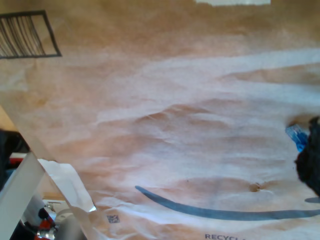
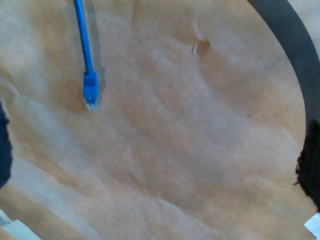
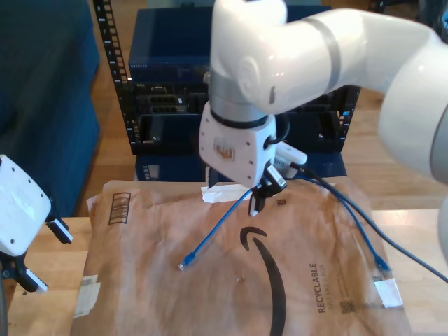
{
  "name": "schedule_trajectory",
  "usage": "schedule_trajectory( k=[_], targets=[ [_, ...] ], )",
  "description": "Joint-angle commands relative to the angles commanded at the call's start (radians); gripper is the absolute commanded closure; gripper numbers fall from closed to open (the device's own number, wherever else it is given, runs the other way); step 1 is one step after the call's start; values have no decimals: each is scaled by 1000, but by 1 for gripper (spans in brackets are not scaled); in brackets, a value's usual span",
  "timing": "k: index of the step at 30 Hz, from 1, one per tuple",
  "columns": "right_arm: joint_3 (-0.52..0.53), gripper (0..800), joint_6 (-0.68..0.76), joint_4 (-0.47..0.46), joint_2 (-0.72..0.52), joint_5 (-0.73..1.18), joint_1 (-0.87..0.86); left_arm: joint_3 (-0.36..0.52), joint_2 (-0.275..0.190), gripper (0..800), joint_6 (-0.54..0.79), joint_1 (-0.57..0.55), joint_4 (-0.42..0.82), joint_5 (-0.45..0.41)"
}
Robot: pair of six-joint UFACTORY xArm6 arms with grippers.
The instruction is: Grab the cable and plug it in
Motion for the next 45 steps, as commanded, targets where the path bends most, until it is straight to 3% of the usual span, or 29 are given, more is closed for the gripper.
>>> schedule_trajectory(
  k=[16, 20, 23, 29, 36, 40, 45],
  targets=[
    [233, 3, 77, 2, 95, -396, 69, 11, 6, 0, -5, 3, 0, -2],
    [235, 3, 89, 2, 153, -462, 71, 11, 12, 0, -5, 3, 0, -2],
    [226, 4, 175, -5, 187, -500, 71, 12, 17, 0, -5, 5, 0, -5],
    [229, 14, 178, -6, 218, -529, 72, 21, 21, 0, -3, 5, 0, -28],
    [236, 251, 180, -3, 229, -565, 71, 21, 25, 0, -3, 6, 0, -28],
    [226, 274, 180, -2, 236, -566, 72, 21, 25, 0, -3, 6, 0, -28],
    [224, 372, 181, -2, 242, -568, 72, 21, 25, 0, -3, 6, 0, -28]
  ],
)
